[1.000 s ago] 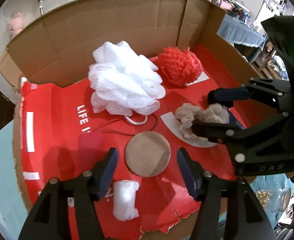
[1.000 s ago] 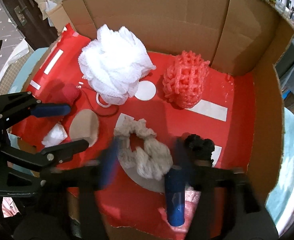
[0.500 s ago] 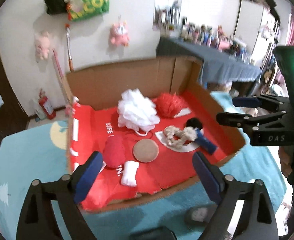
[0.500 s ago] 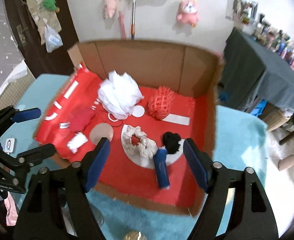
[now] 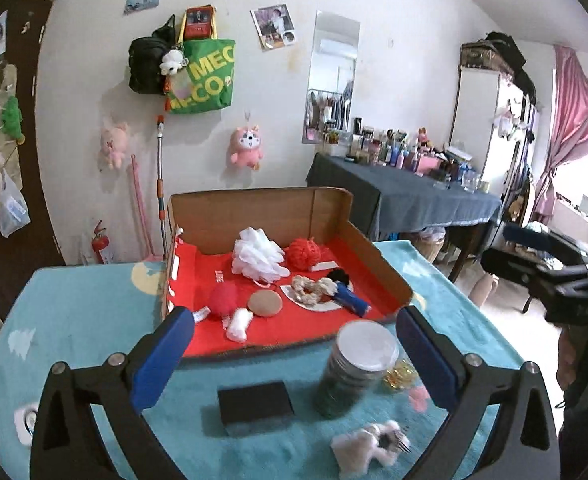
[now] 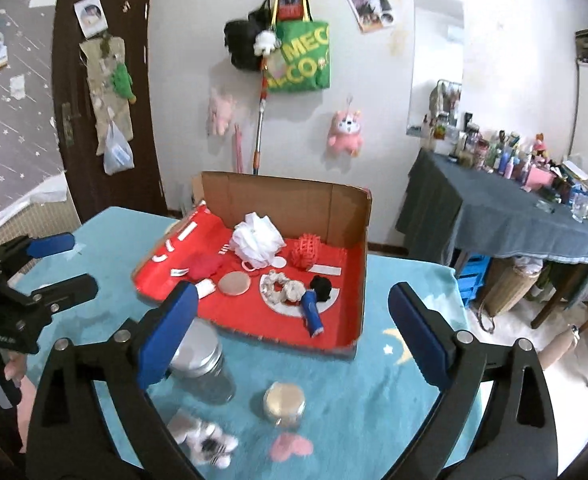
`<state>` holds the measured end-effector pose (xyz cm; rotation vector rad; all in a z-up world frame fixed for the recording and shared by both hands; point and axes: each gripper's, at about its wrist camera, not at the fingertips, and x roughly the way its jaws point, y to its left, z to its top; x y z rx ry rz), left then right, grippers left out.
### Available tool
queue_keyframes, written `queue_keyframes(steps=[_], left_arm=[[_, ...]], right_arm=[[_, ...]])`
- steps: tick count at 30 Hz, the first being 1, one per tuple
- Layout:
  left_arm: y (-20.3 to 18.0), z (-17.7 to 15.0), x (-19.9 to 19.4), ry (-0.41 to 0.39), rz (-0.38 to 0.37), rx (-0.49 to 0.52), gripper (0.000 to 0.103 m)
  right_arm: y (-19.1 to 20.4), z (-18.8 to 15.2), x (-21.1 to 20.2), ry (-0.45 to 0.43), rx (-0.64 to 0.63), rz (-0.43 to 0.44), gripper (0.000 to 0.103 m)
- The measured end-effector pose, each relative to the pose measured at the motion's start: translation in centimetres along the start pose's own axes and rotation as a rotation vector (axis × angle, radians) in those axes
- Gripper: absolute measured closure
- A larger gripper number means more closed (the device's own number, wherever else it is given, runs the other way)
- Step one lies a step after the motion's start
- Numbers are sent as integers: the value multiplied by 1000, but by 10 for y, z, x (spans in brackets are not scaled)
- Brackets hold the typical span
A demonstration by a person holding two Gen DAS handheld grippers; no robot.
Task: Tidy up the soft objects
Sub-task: 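Move both tools back toward the white cloth and plush sheep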
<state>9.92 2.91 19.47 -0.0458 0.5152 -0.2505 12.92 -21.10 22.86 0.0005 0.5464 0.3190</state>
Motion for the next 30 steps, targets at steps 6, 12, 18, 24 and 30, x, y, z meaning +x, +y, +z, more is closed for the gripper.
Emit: queue_keyframes(steps=[6,12,18,24,30], left_arm=[[-14,-40,-12,-24,-13,-8,0],[-21,-77,-3,2,15,-3,0],[-16,-116,31,127,-16,-51,0],[-16,-138,54,216,-26,-57,0],[-13,-148,63,252,-34,-60,0]], right_arm=[[9,-50,-29,-39,39,-16,6],[12,-104,-24,-29,106,-43,6],[14,-152,1,34,136,-55,6],[14,-181,30,132,164,-31,6],[17,-192,44,179,171,9,6]])
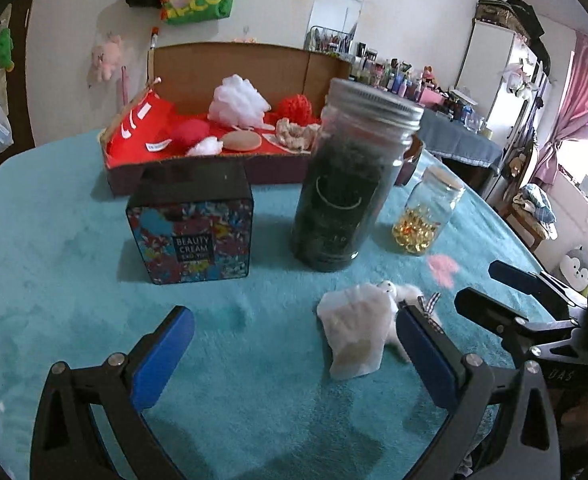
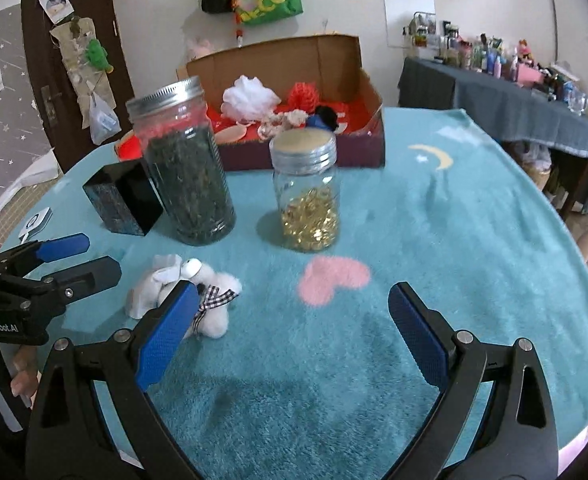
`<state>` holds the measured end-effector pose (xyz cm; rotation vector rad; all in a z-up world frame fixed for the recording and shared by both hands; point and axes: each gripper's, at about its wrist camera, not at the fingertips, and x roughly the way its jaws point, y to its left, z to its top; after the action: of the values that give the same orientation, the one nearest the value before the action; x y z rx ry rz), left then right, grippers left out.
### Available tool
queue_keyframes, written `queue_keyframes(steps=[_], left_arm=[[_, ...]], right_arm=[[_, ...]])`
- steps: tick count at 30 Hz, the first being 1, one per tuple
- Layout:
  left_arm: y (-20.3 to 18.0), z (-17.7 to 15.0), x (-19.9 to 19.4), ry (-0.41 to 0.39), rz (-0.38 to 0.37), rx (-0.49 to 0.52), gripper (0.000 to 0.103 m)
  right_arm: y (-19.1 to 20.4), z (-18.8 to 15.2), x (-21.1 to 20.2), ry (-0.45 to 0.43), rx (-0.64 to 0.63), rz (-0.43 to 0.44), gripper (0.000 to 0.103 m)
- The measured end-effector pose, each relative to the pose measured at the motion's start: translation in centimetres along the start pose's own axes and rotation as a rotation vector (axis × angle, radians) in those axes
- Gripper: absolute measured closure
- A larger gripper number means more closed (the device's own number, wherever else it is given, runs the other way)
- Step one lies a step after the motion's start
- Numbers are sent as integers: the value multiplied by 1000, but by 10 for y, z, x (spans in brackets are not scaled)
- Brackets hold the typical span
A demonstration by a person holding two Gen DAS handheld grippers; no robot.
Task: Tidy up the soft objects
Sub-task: 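Move both tools back toward the white cloth and plush sheep, then grasp the white cloth with the left tool while the right tool grasps the plush sheep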
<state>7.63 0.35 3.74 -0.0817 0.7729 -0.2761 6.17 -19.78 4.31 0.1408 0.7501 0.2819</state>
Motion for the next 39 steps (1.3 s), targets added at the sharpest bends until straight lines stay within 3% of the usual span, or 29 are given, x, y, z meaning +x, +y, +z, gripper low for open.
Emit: queue_keyframes(steps=[14,21,28,30,35,36,37,38,39], left_arm=[[-4,-7,15,101,-58,27,0],[-11,-10,20,120,65,138,0],[7,-2,10,101,106,144,2],[5,0,10,103,74,165,7],[-4,2,21,141,-27,206,36],[-7,3,23,139,-34,218,38],[-9,3,24,130,-40,231,49],[-10,4,24,126,-62,232,70],[-10,4,25,130,-86,222,79]], right_arm=[[-11,-1,10,40,24,11,6],[-12,0,10,41,24,26,6],[12,-1,18,62,-66,116,6],[19,-1,21,70,-96,139,6],[35,-2,26,80,-181,174,9],[38,-3,27,80,-199,173,19],[41,-4,28,84,-222,172,26],[45,-6,30,93,-240,178,43],[48,-8,32,96,-257,171,50]])
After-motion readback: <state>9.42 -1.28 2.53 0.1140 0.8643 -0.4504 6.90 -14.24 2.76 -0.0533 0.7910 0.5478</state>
